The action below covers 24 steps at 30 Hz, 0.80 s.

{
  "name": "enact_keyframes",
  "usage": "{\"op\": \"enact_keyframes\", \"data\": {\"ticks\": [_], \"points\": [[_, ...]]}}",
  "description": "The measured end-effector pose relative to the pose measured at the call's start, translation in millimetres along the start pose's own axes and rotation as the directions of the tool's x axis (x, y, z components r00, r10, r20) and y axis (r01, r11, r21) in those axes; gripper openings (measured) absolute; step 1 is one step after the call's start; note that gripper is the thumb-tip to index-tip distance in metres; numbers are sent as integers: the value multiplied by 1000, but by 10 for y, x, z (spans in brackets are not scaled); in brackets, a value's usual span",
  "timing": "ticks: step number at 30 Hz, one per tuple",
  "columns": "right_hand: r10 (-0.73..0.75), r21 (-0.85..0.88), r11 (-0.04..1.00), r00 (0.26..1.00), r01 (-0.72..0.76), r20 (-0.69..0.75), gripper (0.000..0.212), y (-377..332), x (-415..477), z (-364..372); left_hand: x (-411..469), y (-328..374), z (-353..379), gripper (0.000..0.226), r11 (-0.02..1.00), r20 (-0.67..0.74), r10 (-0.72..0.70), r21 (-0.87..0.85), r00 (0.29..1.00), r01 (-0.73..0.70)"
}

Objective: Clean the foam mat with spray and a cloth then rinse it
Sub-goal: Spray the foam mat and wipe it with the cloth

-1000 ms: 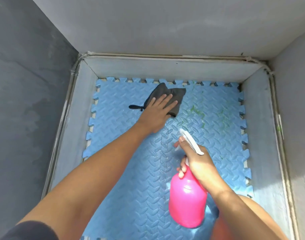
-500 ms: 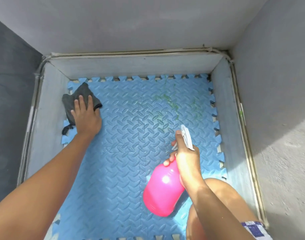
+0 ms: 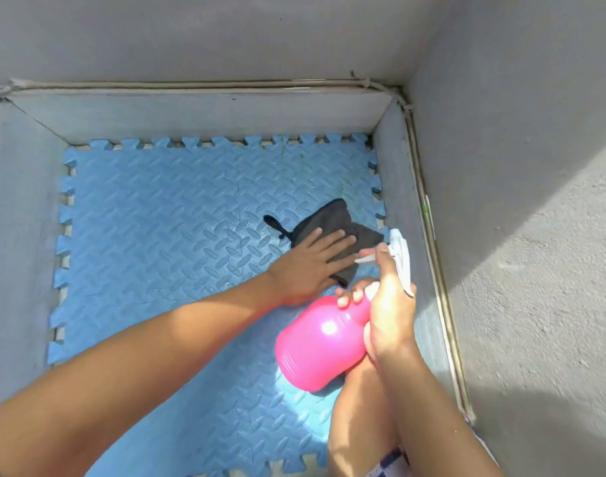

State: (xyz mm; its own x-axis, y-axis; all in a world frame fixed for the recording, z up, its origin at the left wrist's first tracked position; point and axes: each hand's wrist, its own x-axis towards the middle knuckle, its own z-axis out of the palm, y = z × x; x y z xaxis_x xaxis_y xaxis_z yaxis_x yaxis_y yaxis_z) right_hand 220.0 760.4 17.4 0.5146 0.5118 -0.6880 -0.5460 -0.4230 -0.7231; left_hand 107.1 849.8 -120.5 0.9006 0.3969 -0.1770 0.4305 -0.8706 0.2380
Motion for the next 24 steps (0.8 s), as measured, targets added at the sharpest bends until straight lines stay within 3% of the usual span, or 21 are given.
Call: {"op": "enact_keyframes", "data": {"ticks": [3,6,8,12,14,18,20,22,24], "points": [[-2,23,1000,1000,2,18,43,-16,3,28,-23,-88,-29,61,997,0,70,22,998,-70],[-48,-7,999,999,48,24,35,19,-10,-14,49,-509,-174,64,987,-54,-159,1,986,160],[-67,-13,998,998,67,19,30,36,-19,-51,170,-803,-345,62,938,-58,-347,-25,936,346],[-60,-44,997,998,61,26,29,32,35,-59,510,-1008,-535,61,879,8,-474,-49,880,474],[-51,-47,998,998,52,30,29,24,52,-64,686,-844,-552,62,891,18,-453,-27,891,454],[-49,13,999,999,50,-16,30,-4,72,-91,951,-327,-503,61,992,115,-108,72,987,100],[-29,30,999,999,30,-40,26,-14,105,-95,975,-260,-427,60,995,120,-45,97,992,33],[-6,31,1000,999,7,-40,27,-7,137,-95,986,-419,-437,61,992,66,-102,84,993,96],[-9,19,1000,1000,9,-25,28,-16,136,-69,998,-734,-542,62,957,9,-291,20,957,291]]}}
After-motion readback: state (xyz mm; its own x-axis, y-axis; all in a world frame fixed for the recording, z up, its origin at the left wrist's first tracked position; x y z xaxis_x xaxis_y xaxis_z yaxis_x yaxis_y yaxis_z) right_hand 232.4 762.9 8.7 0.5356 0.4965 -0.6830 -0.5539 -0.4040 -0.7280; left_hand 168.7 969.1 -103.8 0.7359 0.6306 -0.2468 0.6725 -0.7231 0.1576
